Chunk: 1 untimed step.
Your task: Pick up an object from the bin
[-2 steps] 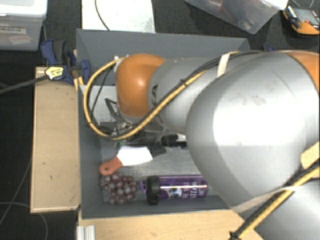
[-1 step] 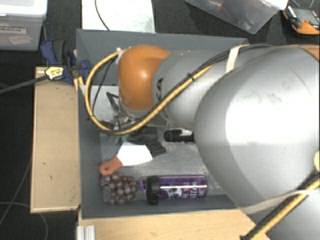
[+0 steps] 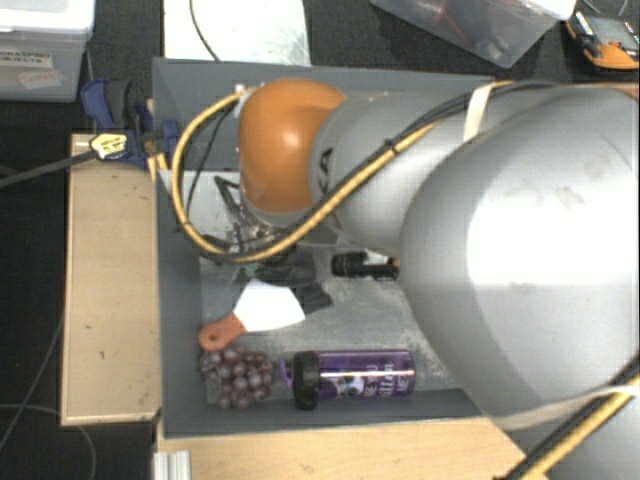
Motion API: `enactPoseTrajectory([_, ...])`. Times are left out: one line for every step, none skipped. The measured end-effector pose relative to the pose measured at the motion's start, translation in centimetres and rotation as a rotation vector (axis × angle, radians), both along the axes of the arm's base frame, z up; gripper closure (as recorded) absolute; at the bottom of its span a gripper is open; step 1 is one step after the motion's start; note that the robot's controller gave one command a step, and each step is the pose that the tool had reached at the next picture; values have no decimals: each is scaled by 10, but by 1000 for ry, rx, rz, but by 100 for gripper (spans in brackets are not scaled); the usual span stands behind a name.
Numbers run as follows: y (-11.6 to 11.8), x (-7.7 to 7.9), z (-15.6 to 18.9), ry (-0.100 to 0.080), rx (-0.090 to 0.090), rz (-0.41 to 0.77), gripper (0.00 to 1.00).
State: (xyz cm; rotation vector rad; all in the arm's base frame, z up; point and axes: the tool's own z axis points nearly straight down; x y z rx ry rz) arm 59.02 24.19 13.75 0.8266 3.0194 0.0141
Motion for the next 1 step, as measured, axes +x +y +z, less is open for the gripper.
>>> enactPoseTrajectory([-1,-1,17,7,-3,2,100])
